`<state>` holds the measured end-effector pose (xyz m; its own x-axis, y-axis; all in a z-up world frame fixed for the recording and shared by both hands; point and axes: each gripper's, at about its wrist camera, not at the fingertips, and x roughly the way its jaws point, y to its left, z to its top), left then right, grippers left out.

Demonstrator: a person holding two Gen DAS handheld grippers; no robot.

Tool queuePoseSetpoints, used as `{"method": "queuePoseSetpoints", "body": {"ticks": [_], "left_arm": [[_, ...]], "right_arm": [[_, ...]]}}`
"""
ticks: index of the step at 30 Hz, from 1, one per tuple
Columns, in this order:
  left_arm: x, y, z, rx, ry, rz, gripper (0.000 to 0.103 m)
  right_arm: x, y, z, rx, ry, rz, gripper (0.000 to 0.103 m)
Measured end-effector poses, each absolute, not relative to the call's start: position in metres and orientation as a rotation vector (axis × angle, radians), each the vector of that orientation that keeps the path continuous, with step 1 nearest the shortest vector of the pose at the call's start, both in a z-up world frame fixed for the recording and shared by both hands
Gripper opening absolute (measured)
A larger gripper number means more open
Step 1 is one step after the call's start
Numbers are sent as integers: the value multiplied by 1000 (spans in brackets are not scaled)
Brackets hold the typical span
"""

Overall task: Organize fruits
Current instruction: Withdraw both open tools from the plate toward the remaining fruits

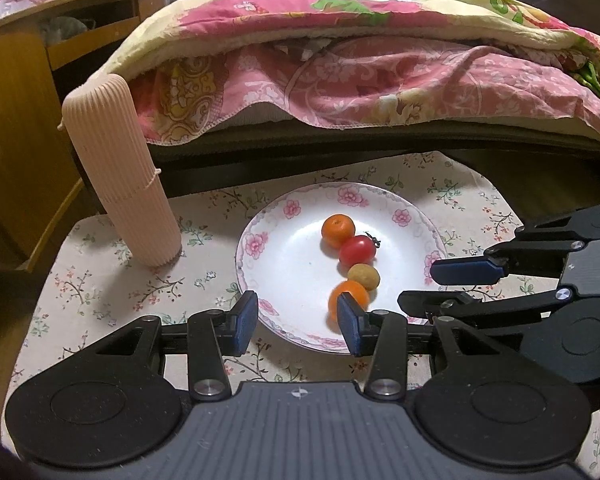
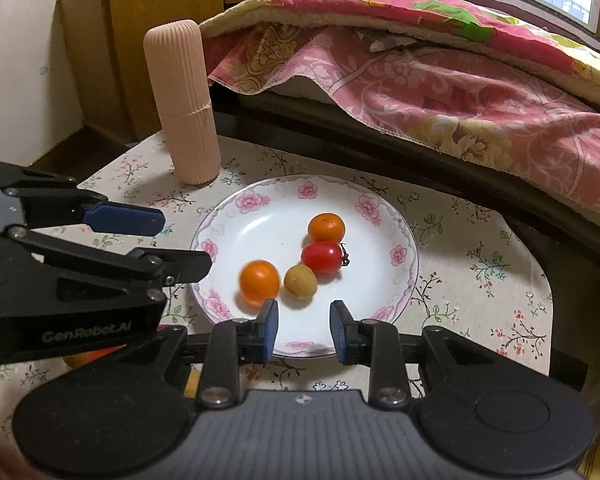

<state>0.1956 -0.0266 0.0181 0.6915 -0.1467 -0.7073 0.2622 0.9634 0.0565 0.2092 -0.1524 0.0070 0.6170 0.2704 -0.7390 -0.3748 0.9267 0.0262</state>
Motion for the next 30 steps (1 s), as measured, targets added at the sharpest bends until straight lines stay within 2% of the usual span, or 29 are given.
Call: {"method": "queuePoseSetpoints", "body": {"ticks": [30], "left_arm": [[140, -18, 32, 203, 803, -196, 52]], "right_arm": [[159, -141, 16, -127, 855, 421, 34]]}}
